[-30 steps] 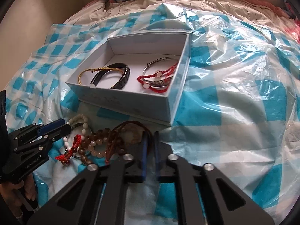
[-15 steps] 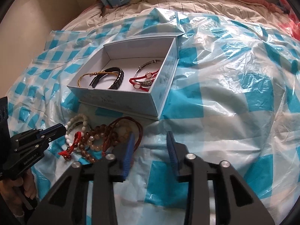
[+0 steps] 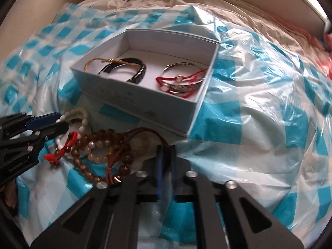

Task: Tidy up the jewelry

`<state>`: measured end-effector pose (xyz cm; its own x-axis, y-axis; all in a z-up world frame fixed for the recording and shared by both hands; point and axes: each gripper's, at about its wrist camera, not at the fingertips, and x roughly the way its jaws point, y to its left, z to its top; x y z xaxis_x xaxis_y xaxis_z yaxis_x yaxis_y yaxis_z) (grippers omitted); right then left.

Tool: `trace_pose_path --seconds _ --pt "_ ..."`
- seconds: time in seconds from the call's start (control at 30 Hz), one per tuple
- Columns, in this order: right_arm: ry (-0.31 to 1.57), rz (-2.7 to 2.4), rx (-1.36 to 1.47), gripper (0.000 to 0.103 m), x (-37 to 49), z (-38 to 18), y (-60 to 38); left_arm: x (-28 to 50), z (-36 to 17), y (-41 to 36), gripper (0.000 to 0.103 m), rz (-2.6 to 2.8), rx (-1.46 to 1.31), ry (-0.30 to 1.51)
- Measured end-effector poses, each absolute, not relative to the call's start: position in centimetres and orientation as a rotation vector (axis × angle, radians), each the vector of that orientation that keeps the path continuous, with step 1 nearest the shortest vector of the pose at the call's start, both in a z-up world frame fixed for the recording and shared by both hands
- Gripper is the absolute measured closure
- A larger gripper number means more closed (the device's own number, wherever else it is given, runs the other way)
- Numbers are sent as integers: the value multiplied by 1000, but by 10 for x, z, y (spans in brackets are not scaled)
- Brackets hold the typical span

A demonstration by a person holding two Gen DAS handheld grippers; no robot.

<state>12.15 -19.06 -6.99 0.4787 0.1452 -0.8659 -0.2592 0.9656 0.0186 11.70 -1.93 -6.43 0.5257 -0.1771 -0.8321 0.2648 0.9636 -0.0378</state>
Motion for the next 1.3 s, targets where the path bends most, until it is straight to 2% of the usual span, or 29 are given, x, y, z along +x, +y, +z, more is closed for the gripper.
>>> trace_pose_path --seconds 0.3,0.63,0.7,0.77,0.83,0.87,0.93,1.03,1.13,1.17,1.3 --pt "1012 208 -74 101 111 -48 -227 101 -34 -5 96 -304 30 931" --pt "1057 199 -41 100 112 -55 -237 100 -50 0 96 -271 47 987" --pt "1061 195 -33 94 113 -57 -238 102 -51 2 96 -265 38 992" --pt "1060 196 -35 71 114 -58 -237 104 -53 4 96 -259 31 998" --pt "1061 198 -51 67 116 -60 -234 106 -56 4 94 -254 25 1004" --pt "1064 196 -59 61 116 -61 -233 107 -57 4 93 -253 25 1007" --pt "1069 192 -85 58 116 -64 -229 108 -60 4 85 -250 24 1014" --pt "1068 194 -106 58 115 -66 -226 109 -65 2 79 -253 22 1022" --pt "1069 207 -100 79 114 -66 -226 109 -67 0 78 -259 26 1024" --pt "1070 209 -100 81 114 -66 -226 108 -67 -1 78 -258 29 1024" --pt "1070 206 -108 82 114 -66 -225 108 -68 -2 78 -258 29 1025"
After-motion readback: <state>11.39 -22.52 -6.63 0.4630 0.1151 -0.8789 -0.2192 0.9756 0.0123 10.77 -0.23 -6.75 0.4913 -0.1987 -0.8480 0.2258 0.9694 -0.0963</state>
